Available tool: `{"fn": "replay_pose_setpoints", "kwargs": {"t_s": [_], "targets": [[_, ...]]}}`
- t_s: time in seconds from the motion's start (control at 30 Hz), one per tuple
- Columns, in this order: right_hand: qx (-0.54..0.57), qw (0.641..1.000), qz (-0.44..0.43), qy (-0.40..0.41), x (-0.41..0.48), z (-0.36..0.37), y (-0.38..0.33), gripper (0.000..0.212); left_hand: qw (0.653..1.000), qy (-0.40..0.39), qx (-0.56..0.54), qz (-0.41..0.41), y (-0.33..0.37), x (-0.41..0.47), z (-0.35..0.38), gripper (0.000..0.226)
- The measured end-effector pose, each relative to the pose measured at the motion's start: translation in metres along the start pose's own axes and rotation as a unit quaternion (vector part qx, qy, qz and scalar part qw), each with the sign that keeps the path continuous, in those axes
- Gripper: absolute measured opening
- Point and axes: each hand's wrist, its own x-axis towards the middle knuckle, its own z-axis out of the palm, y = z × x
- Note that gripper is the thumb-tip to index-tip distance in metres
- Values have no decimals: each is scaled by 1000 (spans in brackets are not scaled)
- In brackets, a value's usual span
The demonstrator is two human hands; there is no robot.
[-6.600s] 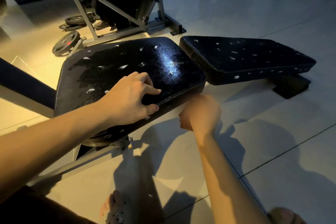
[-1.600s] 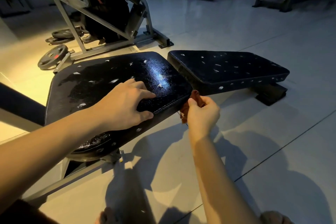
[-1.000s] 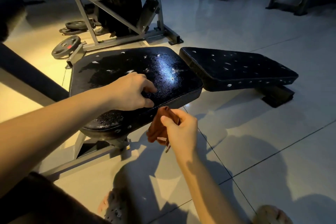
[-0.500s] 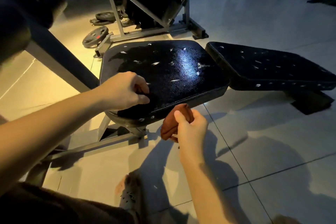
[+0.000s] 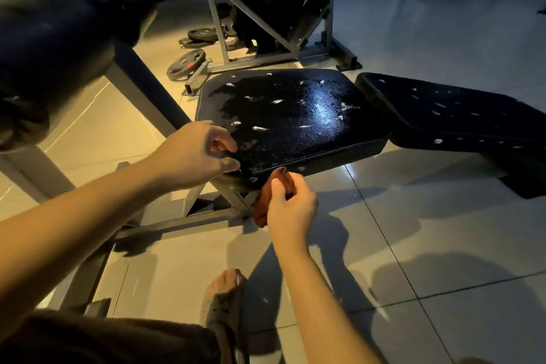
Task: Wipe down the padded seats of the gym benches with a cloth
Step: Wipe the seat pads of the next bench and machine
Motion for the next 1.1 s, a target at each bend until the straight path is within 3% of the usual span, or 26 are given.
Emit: {"fn": "replay_pose_setpoints", "kwargs": {"t_s": [0.1, 0.23, 0.3, 0.43, 0.63, 0.83, 1.0, 1.1], "targets": [[-40, 999, -11, 34, 13, -12, 2, 7, 1000, -19, 17, 2, 10, 0, -6, 25], [-24, 989, 39, 144, 47, -39, 6, 5, 994, 92, 48, 36, 5, 0, 17, 35], [-40, 990, 16, 137, 39, -26, 6, 9, 986, 97, 114, 72, -11, -3, 27, 42], [-56, 995, -60, 62, -4, 3, -3, 7, 985, 100, 126, 64, -30, 1, 20, 56], [-67, 984, 9, 165, 47, -39, -1, 16, 983, 81, 158, 40, -37, 10, 21, 67], [-84, 989, -88, 90, 1, 0, -5, 16, 986, 81, 143, 28, -43, 9, 25, 70], [-97, 981, -6, 169, 51, -36, 6, 7, 988, 81, 132, 17, -46, 4, 33, 76], [-89, 986, -49, 133, 27, -15, -3, 12, 983, 100, 152, 7, -42, 3, 40, 75]]}}
